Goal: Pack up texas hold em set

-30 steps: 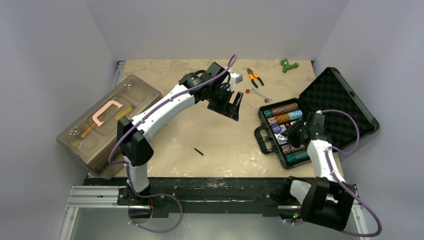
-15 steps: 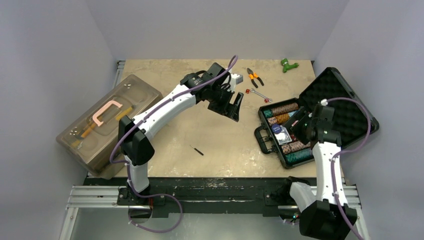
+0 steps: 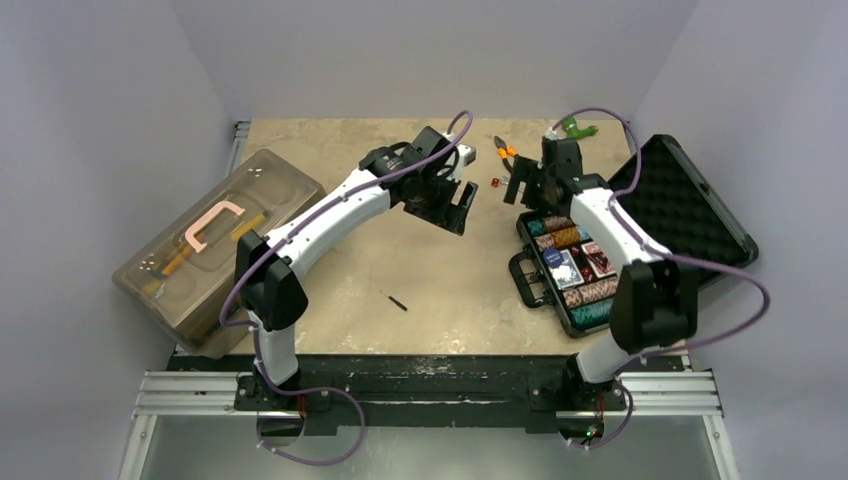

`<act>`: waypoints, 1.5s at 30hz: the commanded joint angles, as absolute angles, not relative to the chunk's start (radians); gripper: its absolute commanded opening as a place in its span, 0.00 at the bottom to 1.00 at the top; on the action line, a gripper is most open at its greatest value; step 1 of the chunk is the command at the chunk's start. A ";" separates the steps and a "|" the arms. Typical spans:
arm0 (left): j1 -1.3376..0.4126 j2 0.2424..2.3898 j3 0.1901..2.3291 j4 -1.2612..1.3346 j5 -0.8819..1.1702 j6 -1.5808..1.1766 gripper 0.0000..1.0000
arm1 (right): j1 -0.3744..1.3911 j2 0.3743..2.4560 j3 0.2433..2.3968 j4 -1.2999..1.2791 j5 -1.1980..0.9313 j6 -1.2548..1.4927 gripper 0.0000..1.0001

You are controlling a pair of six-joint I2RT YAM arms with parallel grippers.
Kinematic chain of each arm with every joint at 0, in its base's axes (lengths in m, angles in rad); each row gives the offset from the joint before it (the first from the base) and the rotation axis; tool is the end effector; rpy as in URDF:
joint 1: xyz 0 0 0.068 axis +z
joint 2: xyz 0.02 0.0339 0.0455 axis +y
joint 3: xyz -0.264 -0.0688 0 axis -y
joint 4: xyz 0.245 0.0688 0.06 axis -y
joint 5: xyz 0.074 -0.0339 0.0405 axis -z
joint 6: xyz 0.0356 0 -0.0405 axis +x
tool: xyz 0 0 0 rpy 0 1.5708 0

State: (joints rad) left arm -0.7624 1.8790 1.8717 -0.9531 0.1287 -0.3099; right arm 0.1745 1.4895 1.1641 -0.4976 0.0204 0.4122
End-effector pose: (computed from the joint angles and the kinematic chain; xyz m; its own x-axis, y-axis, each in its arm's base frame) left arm 0.2920 -0.2852 0.3337 -0.7895 0.3358 -0.5138 0.5223 0.8072 -0.2750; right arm 0.3196 0.0556 0.2748 -0.7256 0.2788 -0.6291 0.1427 0.9553 0.2587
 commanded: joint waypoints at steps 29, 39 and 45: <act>-0.582 1.919 1.896 -0.893 0.476 -0.416 0.78 | 0.262 2.287 1.872 -0.408 0.279 0.482 0.47; -0.580 1.922 1.896 -0.892 0.490 -0.419 0.78 | 0.273 2.316 1.902 -0.417 0.284 0.466 0.35; -0.580 1.917 1.896 -0.893 0.492 -0.419 0.78 | 0.277 2.323 1.910 -0.428 0.285 0.465 0.25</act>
State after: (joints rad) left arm -0.5892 1.9297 1.8717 -0.9215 0.4690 -0.4095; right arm 0.2687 2.3222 1.8648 -0.4263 0.2535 0.4709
